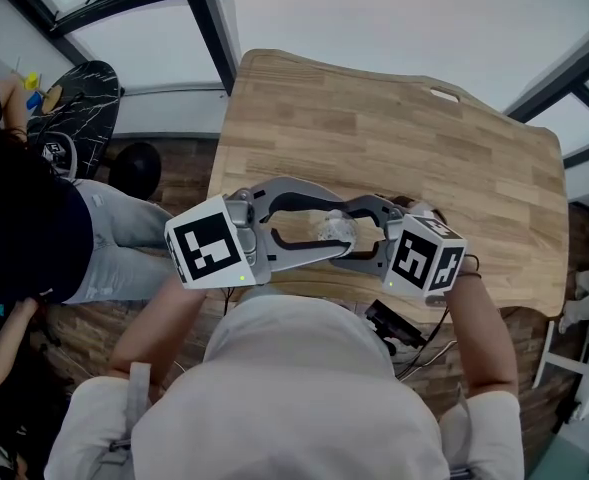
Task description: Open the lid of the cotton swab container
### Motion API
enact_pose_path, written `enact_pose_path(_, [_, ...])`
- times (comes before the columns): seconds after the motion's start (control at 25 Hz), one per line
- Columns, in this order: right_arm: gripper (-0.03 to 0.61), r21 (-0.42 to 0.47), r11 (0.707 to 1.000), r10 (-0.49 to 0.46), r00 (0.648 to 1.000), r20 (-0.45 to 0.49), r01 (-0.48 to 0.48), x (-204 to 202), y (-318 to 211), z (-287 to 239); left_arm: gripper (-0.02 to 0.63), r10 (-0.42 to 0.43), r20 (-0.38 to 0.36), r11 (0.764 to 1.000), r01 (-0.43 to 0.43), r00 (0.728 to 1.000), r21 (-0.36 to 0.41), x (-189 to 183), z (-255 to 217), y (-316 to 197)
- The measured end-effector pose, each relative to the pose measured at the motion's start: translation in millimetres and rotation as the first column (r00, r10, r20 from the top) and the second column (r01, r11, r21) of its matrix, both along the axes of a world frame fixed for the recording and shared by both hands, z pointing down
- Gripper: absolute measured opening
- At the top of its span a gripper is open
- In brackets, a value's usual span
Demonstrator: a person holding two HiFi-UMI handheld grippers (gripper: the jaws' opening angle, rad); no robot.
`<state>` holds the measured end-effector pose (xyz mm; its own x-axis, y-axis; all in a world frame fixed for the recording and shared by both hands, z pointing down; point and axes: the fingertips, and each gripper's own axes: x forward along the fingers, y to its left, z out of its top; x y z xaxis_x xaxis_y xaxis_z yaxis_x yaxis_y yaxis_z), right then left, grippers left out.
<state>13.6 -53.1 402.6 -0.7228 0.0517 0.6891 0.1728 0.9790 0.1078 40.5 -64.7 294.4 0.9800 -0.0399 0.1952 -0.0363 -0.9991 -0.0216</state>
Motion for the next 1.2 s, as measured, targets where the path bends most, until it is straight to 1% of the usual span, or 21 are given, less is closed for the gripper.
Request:
enact_pose_path(0.32, [0.250, -0.028, 0.999, -0.028, 0.999, -0.034, 0.027, -2.5, 6.6, 10.5, 0.090, -0.021, 0.015, 0.995, 0.020, 1.000, 0.095, 0.4, -4.2, -4.5])
enact_pose_path(0.56, [0.250, -0.040, 0.999, -0.038, 0.999, -0.030, 0.036, -5.5, 7.7, 11.8, 0.049, -0.069, 0.018, 0.991, 0.066, 0.997, 0.120, -2.8, -5.0, -19.0])
enact_pose_path(0.84, [0.250, -0.056, 0.998, -0.032, 0.999, 0.016, 0.033, -11.8, 7.3, 8.5, 0.032, -0.109, 0.054, 0.984, 0.100, 0.993, 0.151, -6.0, -1.5, -37.5])
enact_pose_path(1.2, [0.250, -0.085, 0.996, -0.015, 0.998, 0.054, 0.020, -14.6, 7.8, 5.3, 0.025, -0.140, 0.050, 0.982, 0.133, 0.989, 0.134, -8.0, 5.9, -49.3])
